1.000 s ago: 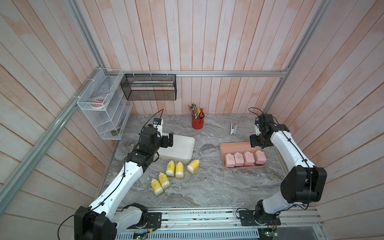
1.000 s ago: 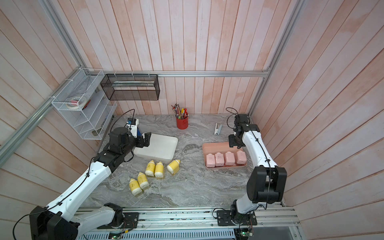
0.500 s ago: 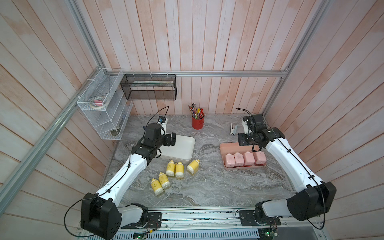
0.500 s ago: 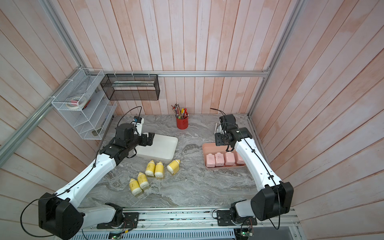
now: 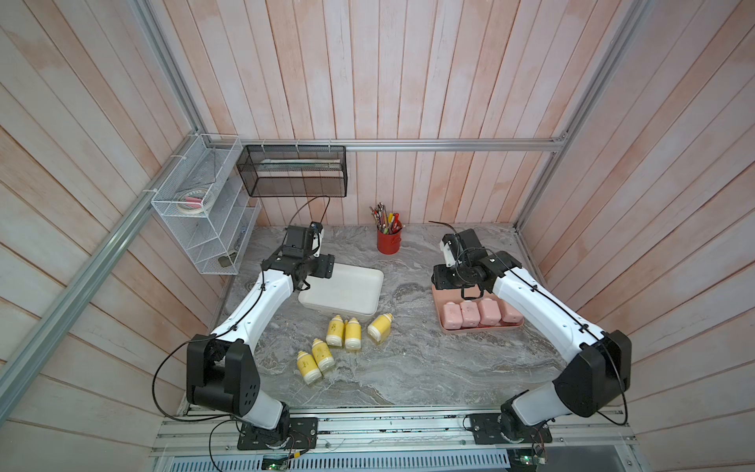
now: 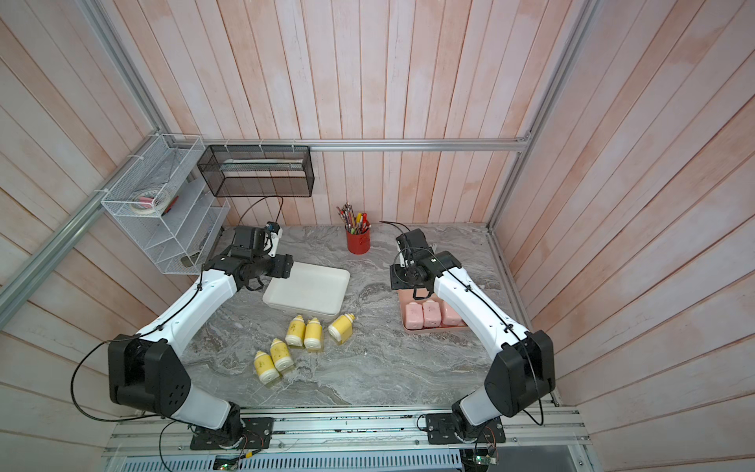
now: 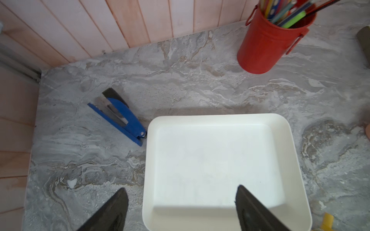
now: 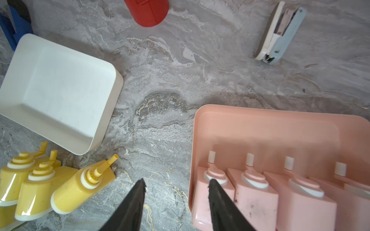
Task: Place the pencil sharpeners by color into the storage box
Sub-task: Adjust the storage box at the center of the board.
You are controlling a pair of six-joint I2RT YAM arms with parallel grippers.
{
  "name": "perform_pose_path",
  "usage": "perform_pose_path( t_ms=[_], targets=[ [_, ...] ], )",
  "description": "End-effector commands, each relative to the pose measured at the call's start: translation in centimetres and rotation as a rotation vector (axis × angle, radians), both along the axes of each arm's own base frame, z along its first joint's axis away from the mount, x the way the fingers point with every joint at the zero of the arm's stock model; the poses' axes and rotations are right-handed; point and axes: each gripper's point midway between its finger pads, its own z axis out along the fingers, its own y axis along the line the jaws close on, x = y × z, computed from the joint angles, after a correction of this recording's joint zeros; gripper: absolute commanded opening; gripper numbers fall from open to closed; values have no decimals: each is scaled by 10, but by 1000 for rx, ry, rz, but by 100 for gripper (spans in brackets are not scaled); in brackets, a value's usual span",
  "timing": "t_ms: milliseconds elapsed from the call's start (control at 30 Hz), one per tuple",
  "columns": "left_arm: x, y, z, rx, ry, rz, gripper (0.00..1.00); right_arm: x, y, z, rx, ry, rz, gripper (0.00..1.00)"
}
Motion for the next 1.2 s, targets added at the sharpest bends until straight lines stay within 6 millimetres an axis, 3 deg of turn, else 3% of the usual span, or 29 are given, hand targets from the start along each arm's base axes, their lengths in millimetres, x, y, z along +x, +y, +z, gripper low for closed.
perform_pose_path(
  t_ms=[0, 167, 333, 467, 567, 967, 1167],
  targets=[
    [-2, 8, -19, -53, 113, 4, 86, 4, 15, 4, 75, -23, 14, 53],
    [8, 32, -60, -89, 265, 88, 86, 0, 21, 1, 92, -17, 32, 53],
    [16, 48, -88, -131, 335, 147, 82, -1, 21, 2, 96, -25, 35, 53],
    [19, 47, -107, -149, 386, 160, 50, 1, 23, -1, 98, -20, 40, 53],
    [19, 48, -116, -149, 405, 172, 43, 3, 25, -3, 101, -18, 45, 52],
    [6, 53, -146, -116, 481, 191, 45, 5, 30, -11, 112, -4, 57, 52],
    [-3, 49, -160, -137, 512, 202, 36, 5, 31, -15, 113, -2, 55, 52]
  ],
)
